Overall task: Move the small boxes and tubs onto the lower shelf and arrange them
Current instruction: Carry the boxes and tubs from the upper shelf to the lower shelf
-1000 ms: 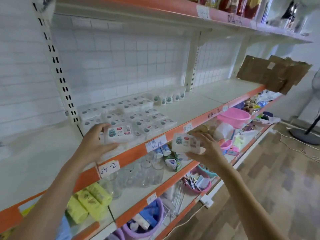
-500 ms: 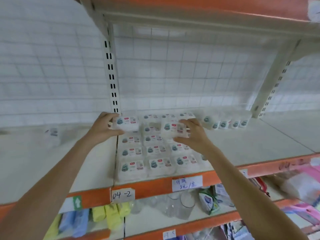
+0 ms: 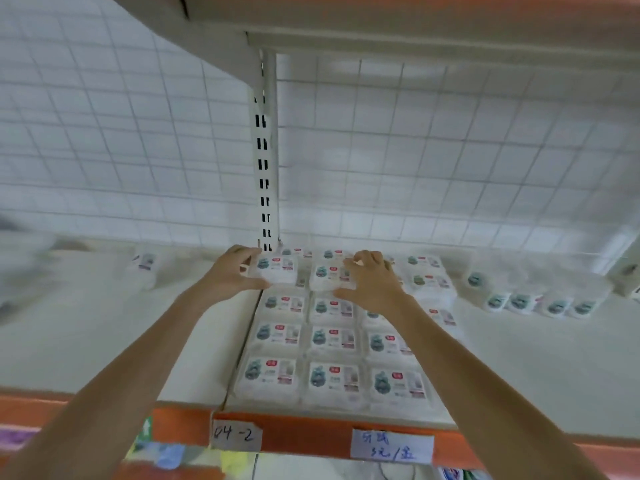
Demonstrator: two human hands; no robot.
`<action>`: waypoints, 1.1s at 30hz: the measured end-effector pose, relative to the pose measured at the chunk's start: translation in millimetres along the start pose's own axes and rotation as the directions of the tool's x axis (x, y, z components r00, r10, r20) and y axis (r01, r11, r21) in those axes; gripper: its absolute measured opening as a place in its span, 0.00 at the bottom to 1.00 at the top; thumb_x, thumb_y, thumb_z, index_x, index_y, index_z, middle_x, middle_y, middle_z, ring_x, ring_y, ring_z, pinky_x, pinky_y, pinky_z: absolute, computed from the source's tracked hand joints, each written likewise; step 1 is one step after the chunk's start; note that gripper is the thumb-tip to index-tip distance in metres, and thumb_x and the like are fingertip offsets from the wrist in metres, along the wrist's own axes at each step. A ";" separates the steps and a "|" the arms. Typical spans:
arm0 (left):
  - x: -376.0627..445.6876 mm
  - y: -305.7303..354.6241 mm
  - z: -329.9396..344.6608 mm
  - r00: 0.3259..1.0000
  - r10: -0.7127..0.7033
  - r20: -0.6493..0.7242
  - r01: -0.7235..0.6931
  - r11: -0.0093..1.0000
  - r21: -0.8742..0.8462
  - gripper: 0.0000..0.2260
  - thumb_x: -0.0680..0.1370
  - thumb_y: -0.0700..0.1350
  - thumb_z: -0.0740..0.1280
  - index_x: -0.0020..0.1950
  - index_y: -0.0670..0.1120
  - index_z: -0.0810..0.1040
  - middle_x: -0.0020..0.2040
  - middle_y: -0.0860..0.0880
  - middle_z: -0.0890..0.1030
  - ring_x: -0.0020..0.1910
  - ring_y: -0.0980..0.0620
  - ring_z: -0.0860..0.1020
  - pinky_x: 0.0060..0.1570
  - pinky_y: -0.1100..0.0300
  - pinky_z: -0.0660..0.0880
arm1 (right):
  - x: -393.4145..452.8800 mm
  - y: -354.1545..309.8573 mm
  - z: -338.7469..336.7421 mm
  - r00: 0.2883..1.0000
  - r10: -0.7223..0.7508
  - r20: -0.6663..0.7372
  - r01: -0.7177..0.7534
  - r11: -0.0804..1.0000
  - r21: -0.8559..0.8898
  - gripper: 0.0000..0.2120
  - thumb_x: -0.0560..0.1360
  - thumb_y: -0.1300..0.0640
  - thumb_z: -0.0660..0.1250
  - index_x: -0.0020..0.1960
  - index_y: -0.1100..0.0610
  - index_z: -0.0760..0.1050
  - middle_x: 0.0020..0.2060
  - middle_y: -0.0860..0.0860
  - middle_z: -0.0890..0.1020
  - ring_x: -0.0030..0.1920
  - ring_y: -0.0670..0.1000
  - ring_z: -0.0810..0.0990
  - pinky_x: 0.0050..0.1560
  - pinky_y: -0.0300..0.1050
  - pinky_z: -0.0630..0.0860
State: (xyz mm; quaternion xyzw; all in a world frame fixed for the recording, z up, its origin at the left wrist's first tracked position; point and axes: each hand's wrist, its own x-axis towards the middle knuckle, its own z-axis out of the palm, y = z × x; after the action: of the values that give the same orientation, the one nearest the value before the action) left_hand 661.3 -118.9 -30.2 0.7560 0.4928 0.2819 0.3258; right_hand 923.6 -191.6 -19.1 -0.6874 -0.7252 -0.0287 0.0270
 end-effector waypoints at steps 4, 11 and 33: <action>4.1 3.8 16.6 1.000 0.003 0.031 -0.003 1.000 -0.021 0.31 0.67 0.42 0.76 0.67 0.46 0.69 0.60 0.50 0.71 0.58 0.51 0.72 0.54 0.61 0.68 | -3.2 7.5 4.3 0.999 -0.006 -0.039 0.010 0.996 0.087 0.32 0.74 0.39 0.61 0.72 0.54 0.60 0.69 0.53 0.62 0.70 0.56 0.57 0.70 0.51 0.55; -1.9 1.3 42.1 0.994 -0.064 -0.083 0.047 0.980 -0.196 0.26 0.66 0.41 0.77 0.58 0.47 0.68 0.61 0.52 0.68 0.56 0.53 0.72 0.47 0.65 0.70 | -9.4 12.9 16.2 0.986 -0.072 -0.153 0.103 0.974 0.204 0.23 0.75 0.44 0.62 0.68 0.50 0.68 0.66 0.48 0.70 0.68 0.51 0.63 0.69 0.49 0.56; -27.3 18.8 23.3 0.999 0.016 -0.038 -0.015 0.999 0.041 0.34 0.73 0.54 0.69 0.73 0.44 0.58 0.71 0.44 0.64 0.68 0.46 0.65 0.66 0.50 0.65 | -49.5 -12.4 -11.3 0.982 0.044 -0.186 -0.032 0.997 0.066 0.25 0.77 0.46 0.59 0.71 0.53 0.61 0.69 0.50 0.66 0.70 0.52 0.61 0.68 0.49 0.59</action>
State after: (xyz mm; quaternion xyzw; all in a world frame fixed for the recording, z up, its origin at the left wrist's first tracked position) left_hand 679.6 -155.0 -33.2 0.7607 0.4988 0.2889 0.2985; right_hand 913.9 -242.5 -11.8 -0.6943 -0.7067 -0.0699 0.1171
